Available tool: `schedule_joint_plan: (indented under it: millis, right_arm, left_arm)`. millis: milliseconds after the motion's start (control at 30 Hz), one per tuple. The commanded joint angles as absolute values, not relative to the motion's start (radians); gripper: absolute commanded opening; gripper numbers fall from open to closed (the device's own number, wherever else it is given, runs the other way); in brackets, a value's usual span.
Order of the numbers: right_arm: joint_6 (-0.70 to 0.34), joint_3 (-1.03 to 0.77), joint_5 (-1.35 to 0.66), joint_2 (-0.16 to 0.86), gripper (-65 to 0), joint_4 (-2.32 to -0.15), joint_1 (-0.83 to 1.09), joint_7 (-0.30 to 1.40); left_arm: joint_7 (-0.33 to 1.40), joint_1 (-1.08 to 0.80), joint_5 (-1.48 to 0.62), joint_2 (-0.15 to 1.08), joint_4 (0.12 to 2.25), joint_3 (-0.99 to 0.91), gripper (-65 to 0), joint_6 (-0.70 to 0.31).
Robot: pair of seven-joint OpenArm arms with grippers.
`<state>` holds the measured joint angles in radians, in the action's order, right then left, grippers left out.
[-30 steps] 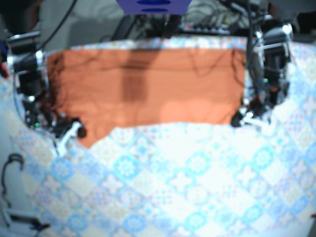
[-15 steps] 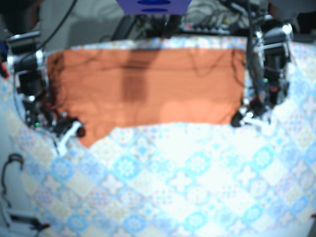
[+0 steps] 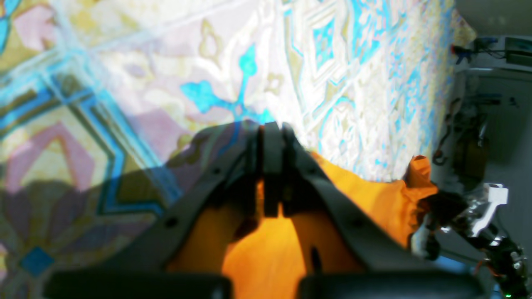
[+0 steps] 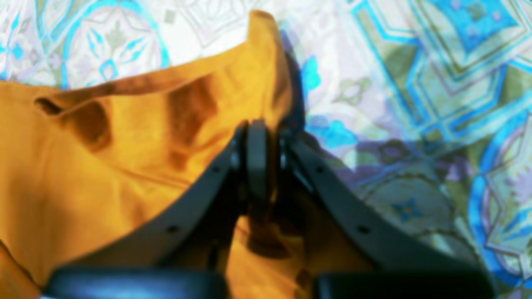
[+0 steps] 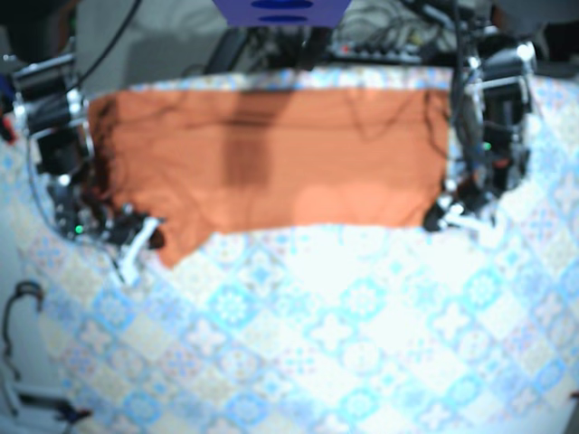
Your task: Fold the T-shirt properly
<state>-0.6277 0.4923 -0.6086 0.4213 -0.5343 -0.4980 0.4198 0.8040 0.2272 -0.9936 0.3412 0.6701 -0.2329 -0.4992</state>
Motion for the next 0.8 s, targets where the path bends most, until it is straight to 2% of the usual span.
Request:
schedule_joint_plan:
  millis: [0,133,633,767]
  right_arm:
    - [-0.638,0.49,-0.613,0.438,-62.4,-0.549,-0.522,0.415]
    - [-0.638,0.49,-0.613,0.46,-62.4,-0.558,-0.522,0.415]
    - [-0.636,0.484,-0.613,0.536,-63.2,-0.713,-0.475,0.401]
    - [-0.636,0.484,-0.613,0.549,-64.3,-0.737,-0.464,0.401]
  left_arm:
    - [0.816,0.209,-0.983,0.358,0.705,-0.236,-65.0,-0.49]
    - [0.82,0.173,-0.94,0.358,0.819,-0.234,-65.0,-0.489]
    - [0.822,0.136,-0.848,0.397,0.875,-0.231,-65.0,-0.495]
    - [0.822,0.116,-0.848,0.443,0.974,-0.137,-65.0,-0.495]
